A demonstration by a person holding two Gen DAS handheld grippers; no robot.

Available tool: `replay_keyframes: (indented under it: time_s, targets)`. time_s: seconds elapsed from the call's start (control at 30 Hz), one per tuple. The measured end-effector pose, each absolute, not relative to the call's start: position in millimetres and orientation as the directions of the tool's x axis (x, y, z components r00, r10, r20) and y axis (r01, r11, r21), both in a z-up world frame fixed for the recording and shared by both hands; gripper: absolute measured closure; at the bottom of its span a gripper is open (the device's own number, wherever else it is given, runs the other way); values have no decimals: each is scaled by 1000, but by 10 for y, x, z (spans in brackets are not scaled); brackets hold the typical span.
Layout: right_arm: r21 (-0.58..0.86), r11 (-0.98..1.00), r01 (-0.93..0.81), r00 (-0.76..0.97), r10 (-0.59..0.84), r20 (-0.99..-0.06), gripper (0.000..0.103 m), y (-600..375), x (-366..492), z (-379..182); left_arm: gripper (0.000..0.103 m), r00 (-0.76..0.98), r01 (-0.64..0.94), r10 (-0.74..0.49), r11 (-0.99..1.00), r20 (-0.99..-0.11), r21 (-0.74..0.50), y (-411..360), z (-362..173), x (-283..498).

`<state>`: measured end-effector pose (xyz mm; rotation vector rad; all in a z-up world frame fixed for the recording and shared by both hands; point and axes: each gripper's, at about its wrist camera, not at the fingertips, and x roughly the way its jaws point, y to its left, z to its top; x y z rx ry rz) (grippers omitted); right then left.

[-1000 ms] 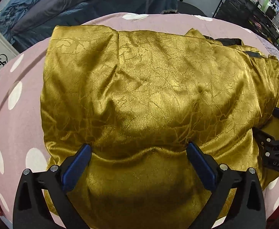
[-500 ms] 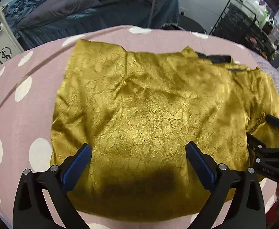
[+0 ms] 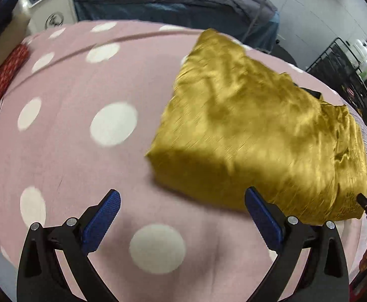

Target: Fold large clothes

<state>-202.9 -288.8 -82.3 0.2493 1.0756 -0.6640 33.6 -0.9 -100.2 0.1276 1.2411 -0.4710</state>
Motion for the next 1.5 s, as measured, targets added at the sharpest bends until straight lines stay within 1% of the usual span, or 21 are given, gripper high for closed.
replay_keyframes:
  time_s: [0.17,0.27,0.33,0.5,0.63,0.73,0.97,1.13,1.33,1.43,1.5]
  targets:
    - [-44,680,732,277,-356,-893,18,-3421,-2471,-847,6,210,335,-253,926,-944,-174,243,-1111,295]
    - [21,606,795,276,-331,-903,18,-3685,-2701,-845,6,195,334,-255,925,-947,-181,179,-1144,253]
    - [37,578,815,273,-327,-905,18,-3767,-2724,-860,6,195,349,-263,919,-945,-183,136,-1135,213]
    - [57,607,792,295,-299,-907,18,-3679,-2634,-870,6,181,419,-280,889,-943,-184,-154,-1086,102]
    - [36,661,750,297,-287,-911,18,-3448,-2445,-882,6,174,474,-296,861,-939,-184,-323,-1029,13]
    - [13,691,723,307,-304,-902,18,-3330,-2335,-829,6,173,500,-285,850,-943,-165,-352,-1029,-34]
    - [-20,702,712,299,-329,-896,18,-3447,-2346,-782,6,155,438,-264,882,-952,-173,-188,-1113,11]
    - [1,687,727,290,-306,-907,18,-3701,-2420,-849,6,158,420,-247,893,-956,-162,-114,-1135,24]
    - [119,672,731,338,-205,-919,18,-4088,-2419,-979,6,148,415,-235,896,-961,-155,-97,-1154,25]
    - [210,643,737,376,-132,-917,18,-4323,-2412,-1072,6,146,414,-231,897,-962,-153,-73,-1162,20]
    - [286,587,757,409,-84,-909,18,-4515,-2444,-1117,6,144,411,-228,899,-963,-152,-63,-1175,21]
